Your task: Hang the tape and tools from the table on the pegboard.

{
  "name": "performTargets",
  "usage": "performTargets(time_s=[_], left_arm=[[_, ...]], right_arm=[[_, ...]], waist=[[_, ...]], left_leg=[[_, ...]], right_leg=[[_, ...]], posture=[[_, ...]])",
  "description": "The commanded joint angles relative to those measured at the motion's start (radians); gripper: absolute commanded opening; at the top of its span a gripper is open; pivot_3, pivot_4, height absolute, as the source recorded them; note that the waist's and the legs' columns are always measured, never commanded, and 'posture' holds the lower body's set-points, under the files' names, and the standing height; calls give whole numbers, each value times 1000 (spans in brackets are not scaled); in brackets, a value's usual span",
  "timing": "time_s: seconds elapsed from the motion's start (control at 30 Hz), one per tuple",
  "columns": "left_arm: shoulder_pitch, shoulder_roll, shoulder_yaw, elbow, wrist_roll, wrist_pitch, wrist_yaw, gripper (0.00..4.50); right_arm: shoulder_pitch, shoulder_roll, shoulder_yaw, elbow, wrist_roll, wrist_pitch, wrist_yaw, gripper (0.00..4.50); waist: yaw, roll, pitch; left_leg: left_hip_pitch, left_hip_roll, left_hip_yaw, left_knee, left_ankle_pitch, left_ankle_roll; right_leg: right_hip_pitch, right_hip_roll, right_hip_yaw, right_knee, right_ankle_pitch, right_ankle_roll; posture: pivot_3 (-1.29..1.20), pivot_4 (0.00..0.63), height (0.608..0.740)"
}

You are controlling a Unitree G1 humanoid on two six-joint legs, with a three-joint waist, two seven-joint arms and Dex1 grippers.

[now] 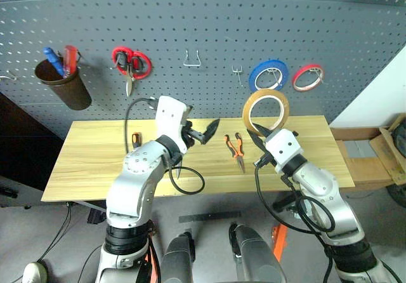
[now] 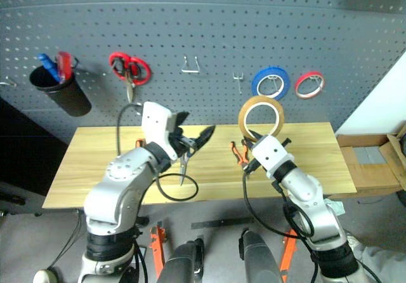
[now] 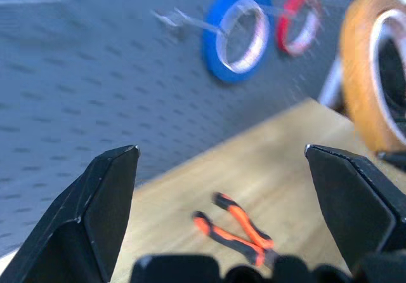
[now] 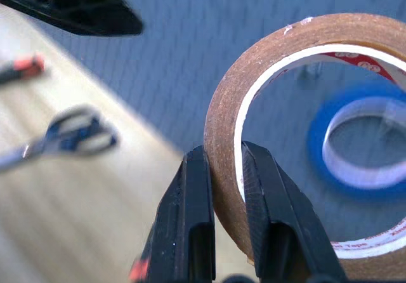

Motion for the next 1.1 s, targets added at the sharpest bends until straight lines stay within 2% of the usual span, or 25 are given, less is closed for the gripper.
performTargets(time_s=[0.03, 0.23, 0.47, 0.7, 0.9, 1.1], left_arm=[[1, -7, 41, -61, -42, 35, 42, 4500], [-17, -8, -1, 40, -33, -32, 58, 4500], [-108, -17, -36, 119, -39, -81, 69, 4500], [-167, -28, -86, 186, -44, -105, 44, 4500], [-165, -24, -104, 202, -41, -119, 35, 4500], [-162, -17, -107, 203, -45, -120, 27, 4500]], right_arm=[[-108, 32, 9, 152, -17, -139, -17, 252], [-287, 84, 16, 457, -5, -293, 11, 252], [-427, 97, 12, 742, -1, -446, 66, 252], [-588, 91, -31, 1070, 28, -433, 114, 252], [-644, 90, -69, 1151, 54, -414, 141, 252], [-592, 82, -76, 1092, 56, -396, 143, 2191]], waist=[[3, -2, -14], [12, -3, -46], [34, -3, -55], [33, -3, -62], [31, -2, -63], [29, -1, -66]], left_leg=[[2, 0, 0, 0, 0, 0], [3, 0, 1, -1, 0, 1], [4, 0, 3, 0, 1, 1], [5, 0, 6, 0, 1, 1], [6, 0, 7, 0, 2, 2], [6, 0, 7, 0, 2, 2]], right_leg=[[2, 0, 0, 0, -1, -2], [3, 0, 1, 0, 2, 1], [3, 1, 2, 1, 4, -2], [4, 1, 3, 1, 5, -4], [3, 2, 4, 2, 7, -6], [3, 3, 4, 2, 8, -7]], posture=[[-38, 112, 740], [-12, 91, 740], [-7, 87, 740], [-16, 101, 740], [-34, 104, 740], [-45, 104, 740]])
